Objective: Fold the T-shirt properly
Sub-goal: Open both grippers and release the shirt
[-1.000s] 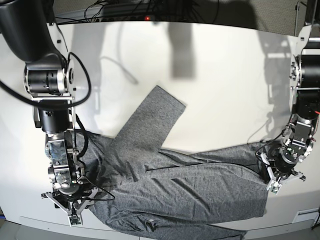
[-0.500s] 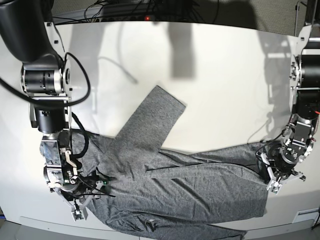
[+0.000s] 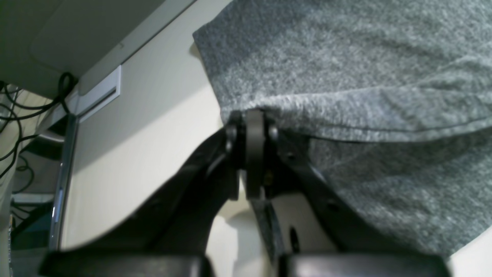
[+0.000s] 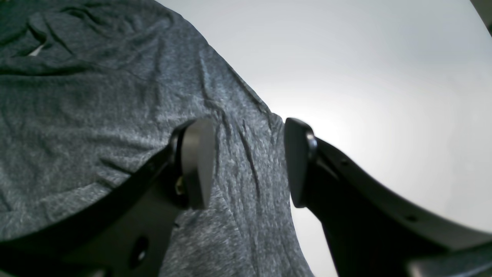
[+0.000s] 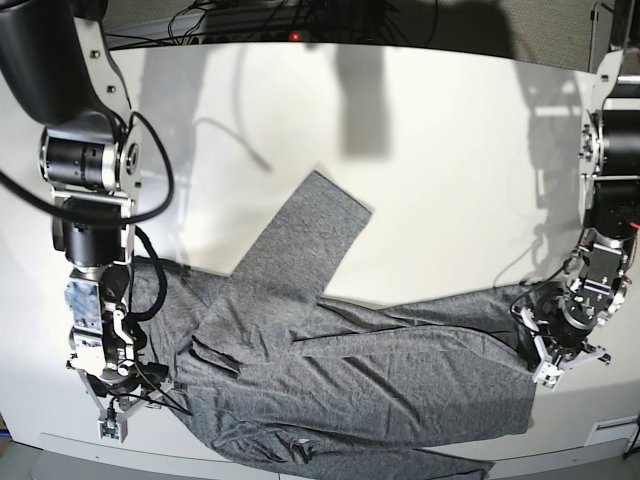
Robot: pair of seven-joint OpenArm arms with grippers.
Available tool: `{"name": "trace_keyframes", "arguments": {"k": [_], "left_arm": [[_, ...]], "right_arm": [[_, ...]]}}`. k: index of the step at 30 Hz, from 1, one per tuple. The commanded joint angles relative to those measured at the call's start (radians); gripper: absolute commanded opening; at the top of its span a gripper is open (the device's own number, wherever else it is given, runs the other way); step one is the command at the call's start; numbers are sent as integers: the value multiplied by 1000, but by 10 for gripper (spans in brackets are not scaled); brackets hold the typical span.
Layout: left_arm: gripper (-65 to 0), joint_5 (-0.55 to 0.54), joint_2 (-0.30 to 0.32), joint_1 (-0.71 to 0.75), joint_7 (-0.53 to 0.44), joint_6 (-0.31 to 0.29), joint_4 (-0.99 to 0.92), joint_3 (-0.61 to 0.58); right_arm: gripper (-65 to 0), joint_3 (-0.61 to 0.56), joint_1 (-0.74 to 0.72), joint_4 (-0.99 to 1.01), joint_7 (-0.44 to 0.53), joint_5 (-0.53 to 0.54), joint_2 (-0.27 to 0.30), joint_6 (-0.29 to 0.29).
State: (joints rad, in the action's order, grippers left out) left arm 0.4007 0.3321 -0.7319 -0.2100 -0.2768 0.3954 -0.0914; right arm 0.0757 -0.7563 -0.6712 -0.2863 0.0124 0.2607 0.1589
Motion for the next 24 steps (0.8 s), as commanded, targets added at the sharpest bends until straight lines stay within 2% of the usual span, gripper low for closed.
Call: {"name": "trace_keyframes", "arguments": {"k": [1,3,4,6,8,13,16,18,20,22,24], "left_arm": [[-650,-8,13,-39,-27,11,14,5],[-650,-8,12,-37,-26,11,14,5],[-627,-7,12,-35,-26,24,14,5],[-520,-7,12,-34,-14,102,14,5],[-469,-7,16,-36,13,167,14,5],[-462,38,38,-35,38,176,14,5],[-462,27,40,-36,56,175,14,5],[-463,-99,40,-35,56,139,15,5],[-463,-224,40,-33,57,56,16,5],[-463,-249,40,-29,63,-85,23,5],[-465,-254,40,-18,63,-243,50,5]], "right_arm": [[-350,3,-40,-17,16,24,8,19],[-350,3,-40,-17,16,43,8,43],[-350,3,-40,-17,15,48,8,55],[-350,3,-40,-17,9,48,8,76],[-350,3,-40,-17,0,48,8,82],[-350,3,-39,-17,-8,48,8,82],[-350,3,-39,-17,-12,49,8,132],[-350,3,-39,-17,-26,58,2,203],[-350,-3,-36,-17,-50,78,3,319],[-350,-18,-29,-18,-60,77,11,422],[-350,-37,-16,-23,-54,77,27,472]]}}
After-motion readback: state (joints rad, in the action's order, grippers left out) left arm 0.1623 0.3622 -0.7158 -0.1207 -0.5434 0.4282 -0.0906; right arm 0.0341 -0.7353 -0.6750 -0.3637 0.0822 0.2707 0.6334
